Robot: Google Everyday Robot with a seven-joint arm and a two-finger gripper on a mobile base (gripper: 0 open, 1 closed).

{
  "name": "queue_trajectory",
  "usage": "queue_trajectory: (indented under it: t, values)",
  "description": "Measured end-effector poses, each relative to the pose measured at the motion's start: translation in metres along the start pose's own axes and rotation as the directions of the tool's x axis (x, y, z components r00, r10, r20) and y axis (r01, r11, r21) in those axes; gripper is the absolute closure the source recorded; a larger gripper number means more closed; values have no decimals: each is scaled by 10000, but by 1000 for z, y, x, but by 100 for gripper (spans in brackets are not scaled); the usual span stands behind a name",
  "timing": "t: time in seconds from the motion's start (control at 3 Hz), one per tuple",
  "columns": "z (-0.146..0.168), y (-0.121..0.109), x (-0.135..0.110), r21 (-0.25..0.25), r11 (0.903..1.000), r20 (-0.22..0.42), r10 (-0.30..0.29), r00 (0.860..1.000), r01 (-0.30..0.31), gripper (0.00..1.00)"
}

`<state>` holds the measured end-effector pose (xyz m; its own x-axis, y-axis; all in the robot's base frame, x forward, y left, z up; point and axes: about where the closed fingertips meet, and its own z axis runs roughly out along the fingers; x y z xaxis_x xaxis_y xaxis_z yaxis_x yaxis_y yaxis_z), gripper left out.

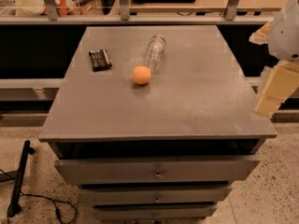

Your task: Pick water bottle

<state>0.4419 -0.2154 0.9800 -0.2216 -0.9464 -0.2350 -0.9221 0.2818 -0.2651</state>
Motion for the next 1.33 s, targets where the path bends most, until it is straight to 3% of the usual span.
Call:
queue_trajectory:
  t: [0.33, 0.67, 1.0, 1.33]
  values:
    - [1, -10, -5, 432, 9990, 732, 97, 9973, -129, 0]
    - [7, -19, -13, 576, 9983, 1713, -2, 9852, -98, 0]
    - [17, -23, -19, 554, 9970, 2588, 381, 9652, -542, 0]
    - [31, -33, -20, 736, 9853, 2891, 1266, 9489, -1539, 0]
